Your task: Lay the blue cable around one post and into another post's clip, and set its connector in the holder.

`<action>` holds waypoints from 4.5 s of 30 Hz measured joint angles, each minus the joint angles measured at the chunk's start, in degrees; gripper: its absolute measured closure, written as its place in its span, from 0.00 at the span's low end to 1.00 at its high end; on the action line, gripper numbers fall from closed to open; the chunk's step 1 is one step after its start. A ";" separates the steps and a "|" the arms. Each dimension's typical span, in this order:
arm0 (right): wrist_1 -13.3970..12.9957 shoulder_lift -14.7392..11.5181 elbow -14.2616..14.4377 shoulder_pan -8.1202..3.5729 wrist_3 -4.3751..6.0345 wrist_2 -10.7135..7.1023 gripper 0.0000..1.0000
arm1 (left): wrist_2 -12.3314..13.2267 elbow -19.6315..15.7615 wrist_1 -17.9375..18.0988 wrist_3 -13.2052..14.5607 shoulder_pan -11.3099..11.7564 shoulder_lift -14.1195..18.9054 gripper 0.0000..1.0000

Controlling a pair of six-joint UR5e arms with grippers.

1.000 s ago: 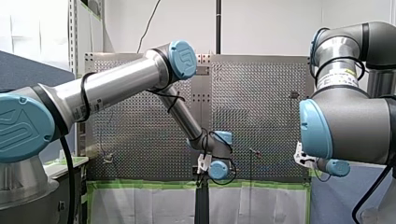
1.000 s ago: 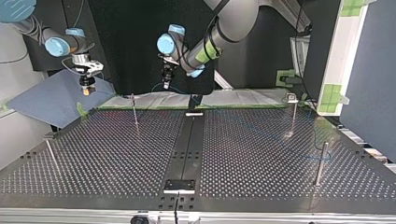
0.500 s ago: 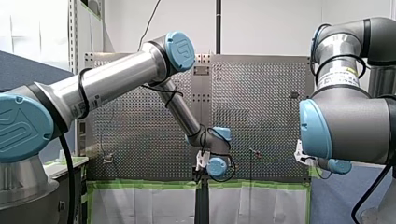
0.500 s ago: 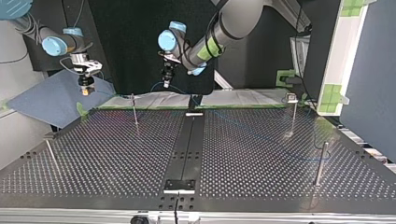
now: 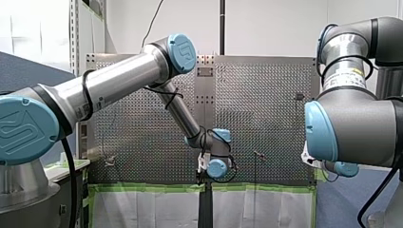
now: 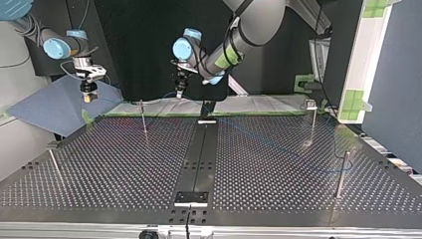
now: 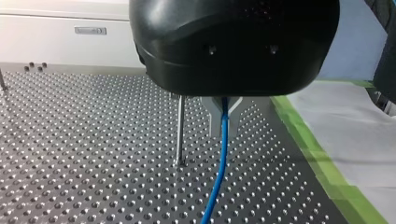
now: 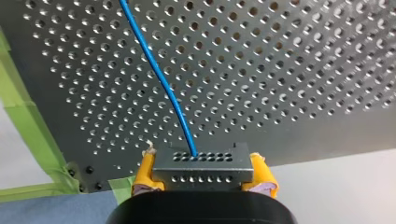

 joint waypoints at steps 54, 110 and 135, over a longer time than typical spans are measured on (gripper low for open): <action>-1.39 0.00 -0.02 -0.04 1.74 -0.29 1.00 | 5.08 0.18 -1.71 -0.97 -0.56 0.05 0.00; -1.76 0.44 0.00 1.17 2.07 0.61 1.00 | 1.11 8.70 -16.40 -3.58 -6.00 1.28 0.00; -1.56 0.44 0.00 1.40 2.07 0.49 1.00 | -1.42 8.53 -22.21 -6.49 -6.11 1.29 0.00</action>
